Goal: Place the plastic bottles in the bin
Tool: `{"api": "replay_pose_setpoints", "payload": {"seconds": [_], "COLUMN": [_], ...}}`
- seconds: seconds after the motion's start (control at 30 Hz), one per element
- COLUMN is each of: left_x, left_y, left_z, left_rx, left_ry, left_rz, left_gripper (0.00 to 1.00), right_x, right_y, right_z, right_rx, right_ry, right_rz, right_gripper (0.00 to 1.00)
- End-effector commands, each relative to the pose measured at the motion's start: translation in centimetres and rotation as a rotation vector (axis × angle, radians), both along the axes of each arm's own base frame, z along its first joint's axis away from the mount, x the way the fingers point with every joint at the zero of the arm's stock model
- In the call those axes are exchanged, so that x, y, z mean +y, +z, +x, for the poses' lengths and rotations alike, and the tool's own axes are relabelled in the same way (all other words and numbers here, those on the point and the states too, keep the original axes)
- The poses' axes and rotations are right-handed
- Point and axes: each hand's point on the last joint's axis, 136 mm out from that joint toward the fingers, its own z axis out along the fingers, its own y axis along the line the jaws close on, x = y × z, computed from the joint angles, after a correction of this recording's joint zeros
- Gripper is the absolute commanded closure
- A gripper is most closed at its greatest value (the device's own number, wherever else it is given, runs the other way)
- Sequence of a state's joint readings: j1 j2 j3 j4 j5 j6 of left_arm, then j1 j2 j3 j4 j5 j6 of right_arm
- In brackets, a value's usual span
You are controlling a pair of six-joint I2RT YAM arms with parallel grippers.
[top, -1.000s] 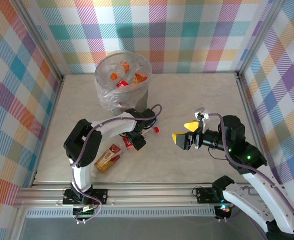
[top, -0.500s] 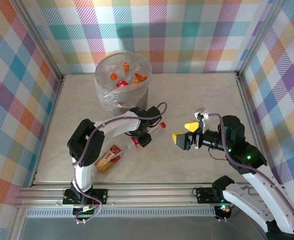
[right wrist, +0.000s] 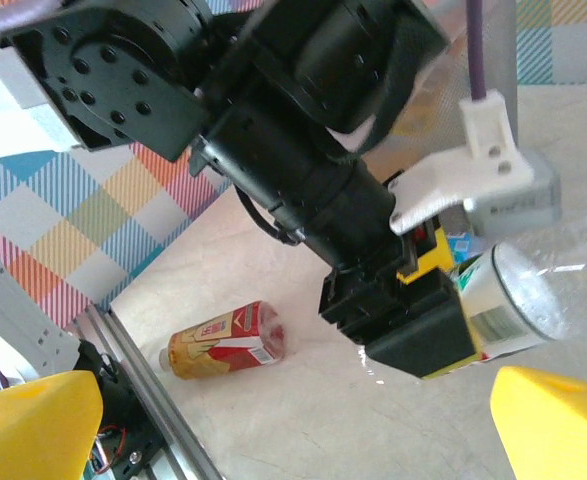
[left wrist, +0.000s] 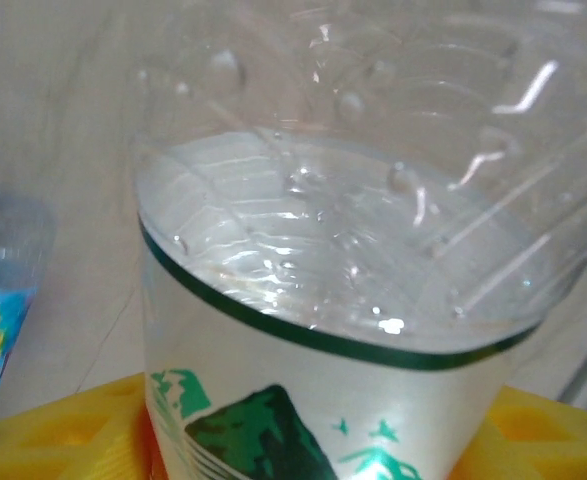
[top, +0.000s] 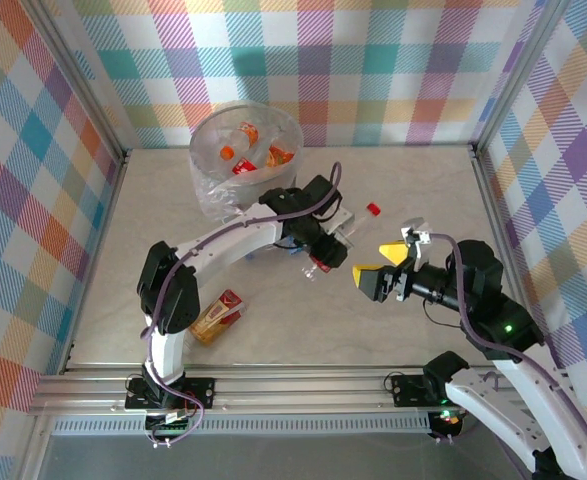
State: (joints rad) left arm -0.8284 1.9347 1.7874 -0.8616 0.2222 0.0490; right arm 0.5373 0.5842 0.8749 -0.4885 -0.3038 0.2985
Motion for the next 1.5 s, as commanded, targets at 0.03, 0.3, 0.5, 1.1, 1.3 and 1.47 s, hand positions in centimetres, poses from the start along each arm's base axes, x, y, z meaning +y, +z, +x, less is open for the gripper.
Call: {"api": "replay_pose_setpoints", "payload": {"seconds": [0.03, 0.3, 0.5, 1.1, 1.3, 1.47], "left_x": [-2.3, -1.6, 2.0, 17.0, 20.0, 20.7], "left_y": [7.7, 15.0, 19.9, 24.3, 21.8, 19.7], "left_z": [-0.2, 2.3, 4.8, 13.4, 14.7, 15.0], "left_rx": [-0.043, -0.145, -0.273, -0.566, -0.544, -0.504], "left_ry": [-0.007, 0.041, 0.116, 0.421, 0.479, 0.473], "left_rz": [-0.207, -0.336, -0.365, -0.136, 0.009, 0.083], "left_gripper": [0.40, 0.41, 0.40, 0.40, 0.38, 0.34], "right_x": [-1.0, -0.9, -0.2, -0.2, -0.2, 0.1], "right_y": [1.7, 3.9, 6.1, 7.0, 6.9, 6.6], "right_z": [-0.2, -0.7, -1.8, -0.4, -0.3, 0.0], "right_rx": [-0.069, -0.127, -0.200, -0.210, -0.205, -0.189], "right_ry": [-0.042, -0.019, 0.056, 0.012, 0.009, 0.019], "right_rz": [0.013, 0.038, 0.067, 0.051, 0.047, 0.045], "right_gripper": [0.00, 0.00, 0.00, 0.00, 0.00, 0.00]}}
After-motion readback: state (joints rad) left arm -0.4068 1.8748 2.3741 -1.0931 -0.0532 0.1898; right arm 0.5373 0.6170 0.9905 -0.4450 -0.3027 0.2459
